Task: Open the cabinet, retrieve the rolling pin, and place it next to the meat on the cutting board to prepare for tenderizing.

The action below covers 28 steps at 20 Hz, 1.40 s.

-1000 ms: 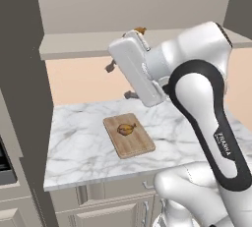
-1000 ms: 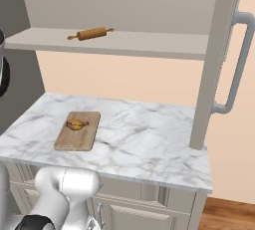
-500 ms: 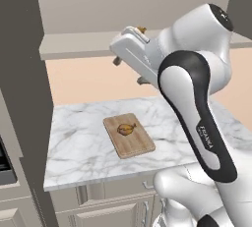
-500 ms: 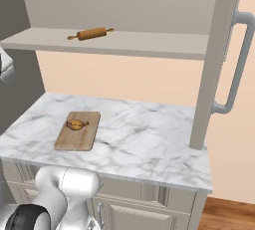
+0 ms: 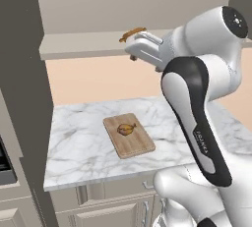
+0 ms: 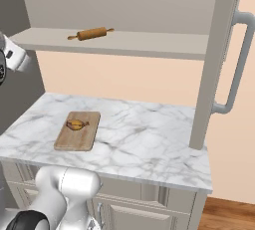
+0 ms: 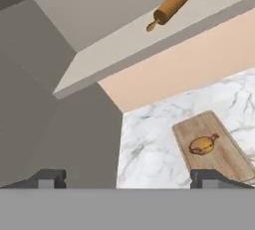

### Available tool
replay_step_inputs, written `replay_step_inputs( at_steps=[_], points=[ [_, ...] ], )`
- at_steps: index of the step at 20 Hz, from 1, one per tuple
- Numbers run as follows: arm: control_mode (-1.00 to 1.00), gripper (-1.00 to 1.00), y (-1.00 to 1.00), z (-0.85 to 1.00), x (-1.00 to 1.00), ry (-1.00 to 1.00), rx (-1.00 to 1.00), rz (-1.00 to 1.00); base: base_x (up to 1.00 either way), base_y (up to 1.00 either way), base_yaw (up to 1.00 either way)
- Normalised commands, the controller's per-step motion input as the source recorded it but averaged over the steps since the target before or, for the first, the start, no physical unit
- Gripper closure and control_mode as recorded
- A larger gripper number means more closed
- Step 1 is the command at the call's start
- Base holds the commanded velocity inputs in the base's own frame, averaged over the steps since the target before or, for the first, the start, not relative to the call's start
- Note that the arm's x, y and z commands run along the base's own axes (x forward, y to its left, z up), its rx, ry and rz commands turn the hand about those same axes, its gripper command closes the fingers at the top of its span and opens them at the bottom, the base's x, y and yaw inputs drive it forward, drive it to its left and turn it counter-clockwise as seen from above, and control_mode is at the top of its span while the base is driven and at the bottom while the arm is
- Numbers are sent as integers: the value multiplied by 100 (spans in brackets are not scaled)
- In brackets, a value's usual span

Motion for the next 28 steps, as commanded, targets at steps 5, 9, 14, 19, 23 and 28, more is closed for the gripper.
replay_step_inputs(
  at_steps=[5,9,14,19,23,28],
  points=[
    [-100,-100,-45,0,27,-17,-13,-9,0,0,0],
    [-100,-100,-32,9,27,-11,-10,-17,0,0,0],
    [-100,-100,-17,22,26,-10,-8,-21,0,0,0],
    [-100,-100,-3,9,26,-1,-7,-12,0,0,0],
    [-100,-100,0,-1,30,3,-3,-3,0,0,0],
    [-100,-100,0,0,40,5,0,-5,0,0,0]
  ],
)
